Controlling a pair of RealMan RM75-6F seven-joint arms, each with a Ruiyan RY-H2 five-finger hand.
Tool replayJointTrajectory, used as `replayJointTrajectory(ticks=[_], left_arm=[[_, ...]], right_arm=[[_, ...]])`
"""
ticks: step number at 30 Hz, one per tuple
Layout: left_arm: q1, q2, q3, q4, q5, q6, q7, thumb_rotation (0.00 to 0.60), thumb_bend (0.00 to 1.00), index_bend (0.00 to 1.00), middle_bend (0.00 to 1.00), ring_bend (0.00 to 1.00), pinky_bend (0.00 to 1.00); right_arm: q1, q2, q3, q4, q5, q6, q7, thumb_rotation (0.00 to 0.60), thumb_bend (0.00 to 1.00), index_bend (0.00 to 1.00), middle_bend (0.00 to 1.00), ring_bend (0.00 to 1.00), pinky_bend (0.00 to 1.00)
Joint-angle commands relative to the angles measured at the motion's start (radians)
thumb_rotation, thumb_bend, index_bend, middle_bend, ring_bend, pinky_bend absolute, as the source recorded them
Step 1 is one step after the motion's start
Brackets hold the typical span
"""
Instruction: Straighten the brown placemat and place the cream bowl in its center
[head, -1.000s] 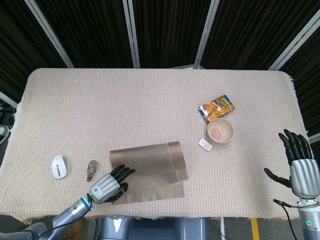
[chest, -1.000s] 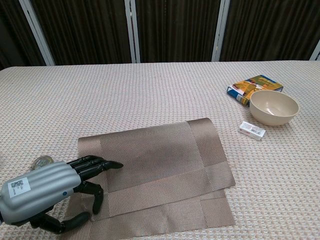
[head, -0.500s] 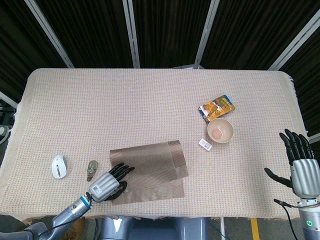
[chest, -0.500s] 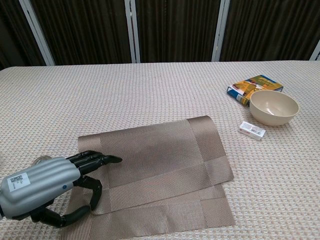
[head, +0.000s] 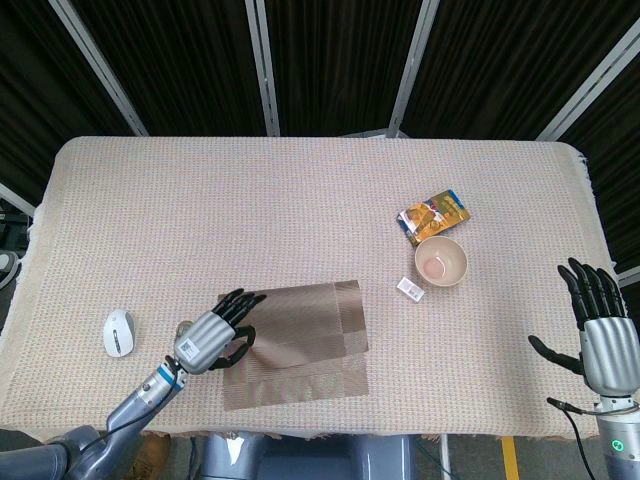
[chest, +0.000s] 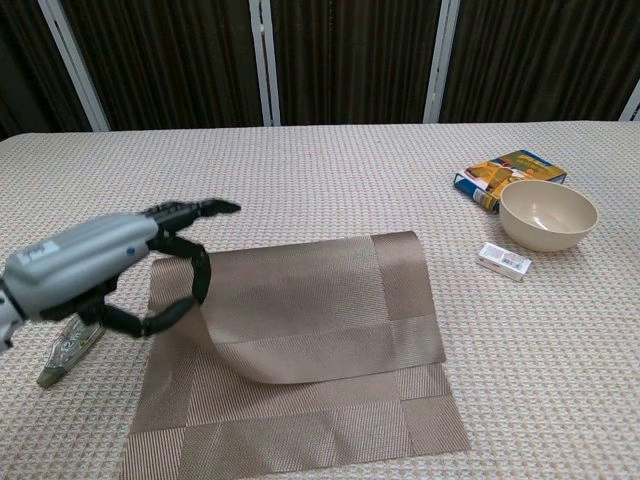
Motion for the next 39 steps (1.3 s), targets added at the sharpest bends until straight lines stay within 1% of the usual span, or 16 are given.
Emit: replayJointTrajectory(ticks=[1, 2, 4, 7, 8, 13, 20, 22, 23, 24, 26, 27, 30, 34, 37, 39], left_arm=[[-0.069, 0.066, -0.136, -0.062, -0.104, -0.050, 0.039, 0.600, 0.57, 0.65, 0.00, 0.00, 0.00], [-0.086, 0.080, -0.176, -0.070, -0.143, -0.069, 0.046, 0.600, 0.57, 0.65, 0.00, 0.00, 0.00], [-0.110, 0.101, -0.226, -0.065, -0.196, -0.100, 0.064, 0.600, 0.57, 0.65, 0.00, 0.00, 0.00], [-0.137, 0.113, -0.274, -0.034, -0.256, -0.133, 0.072, 0.600, 0.57, 0.65, 0.00, 0.00, 0.00], [-0.147, 0.115, -0.302, -0.016, -0.299, -0.154, 0.057, 0.600, 0.57, 0.66, 0.00, 0.00, 0.00], [-0.185, 0.100, -0.358, 0.099, -0.418, -0.233, 0.020, 0.600, 0.58, 0.66, 0.00, 0.00, 0.00], [-0.181, 0.091, -0.344, 0.230, -0.499, -0.301, 0.009, 0.600, 0.58, 0.65, 0.00, 0.00, 0.00], [-0.168, 0.099, -0.327, 0.248, -0.515, -0.323, 0.010, 0.600, 0.54, 0.60, 0.00, 0.00, 0.00], [-0.162, 0.109, -0.317, 0.247, -0.521, -0.338, 0.012, 0.600, 0.40, 0.47, 0.00, 0.00, 0.00], [-0.155, 0.120, -0.309, 0.241, -0.530, -0.352, 0.016, 0.600, 0.23, 0.28, 0.00, 0.00, 0.00], [-0.130, 0.143, -0.309, 0.216, -0.543, -0.327, 0.014, 0.600, 0.01, 0.03, 0.00, 0.00, 0.00], [-0.116, 0.153, -0.307, 0.202, -0.533, -0.299, 0.003, 0.600, 0.00, 0.00, 0.00, 0.00, 0.00], [-0.062, 0.199, -0.298, 0.147, -0.498, -0.197, -0.014, 0.600, 0.00, 0.00, 0.00, 0.00, 0.00], [0.017, 0.286, -0.278, 0.022, -0.470, -0.075, 0.019, 0.600, 0.00, 0.00, 0.00, 0.00, 0.00], [0.096, 0.379, -0.250, -0.123, -0.458, 0.024, 0.096, 0.600, 0.00, 0.00, 0.00, 0.00, 0.00], [0.126, 0.414, -0.235, -0.187, -0.461, 0.053, 0.141, 0.600, 0.00, 0.00, 0.00, 0.00, 0.00]], right_arm=[[0.002, -0.005, 0.000, 0.001, 0.000, -0.005, -0.011, 0.600, 0.00, 0.00, 0.00, 0.00, 0.00], [0.004, -0.008, 0.000, 0.003, 0.001, -0.008, -0.017, 0.600, 0.00, 0.00, 0.00, 0.00, 0.00], [0.006, -0.012, 0.000, 0.006, 0.004, -0.012, -0.025, 0.600, 0.00, 0.00, 0.00, 0.00, 0.00], [0.007, -0.017, 0.003, 0.008, 0.008, -0.015, -0.034, 0.600, 0.00, 0.00, 0.00, 0.00, 0.00], [0.008, -0.019, 0.004, 0.009, 0.011, -0.018, -0.038, 0.600, 0.00, 0.00, 0.00, 0.00, 0.00], [0.014, -0.029, 0.009, 0.012, 0.023, -0.031, -0.061, 0.600, 0.00, 0.00, 0.00, 0.00, 0.00], [0.020, -0.037, 0.015, 0.023, 0.042, -0.047, -0.071, 0.600, 0.00, 0.00, 0.00, 0.00, 0.00], [0.022, -0.040, 0.015, 0.026, 0.044, -0.053, -0.072, 0.600, 0.00, 0.00, 0.00, 0.00, 0.00], [0.023, -0.040, 0.014, 0.027, 0.044, -0.054, -0.072, 0.600, 0.00, 0.00, 0.00, 0.00, 0.00], [0.023, -0.041, 0.013, 0.028, 0.044, -0.055, -0.072, 0.600, 0.00, 0.00, 0.00, 0.00, 0.00], [0.024, -0.042, 0.010, 0.028, 0.038, -0.055, -0.073, 0.600, 0.00, 0.00, 0.00, 0.00, 0.00], [0.024, -0.042, 0.009, 0.027, 0.035, -0.055, -0.073, 0.600, 0.00, 0.00, 0.00, 0.00, 0.00], [0.025, -0.042, -0.002, 0.024, 0.015, -0.055, -0.079, 0.600, 0.00, 0.00, 0.00, 0.00, 0.00], [0.036, -0.048, -0.029, 0.033, -0.031, -0.068, -0.115, 0.600, 0.00, 0.00, 0.00, 0.00, 0.00], [0.068, -0.041, -0.064, 0.036, -0.107, -0.107, -0.163, 0.600, 0.00, 0.00, 0.00, 0.00, 0.00], [0.088, -0.035, -0.073, 0.034, -0.144, -0.123, -0.188, 0.600, 0.00, 0.00, 0.00, 0.00, 0.00]])
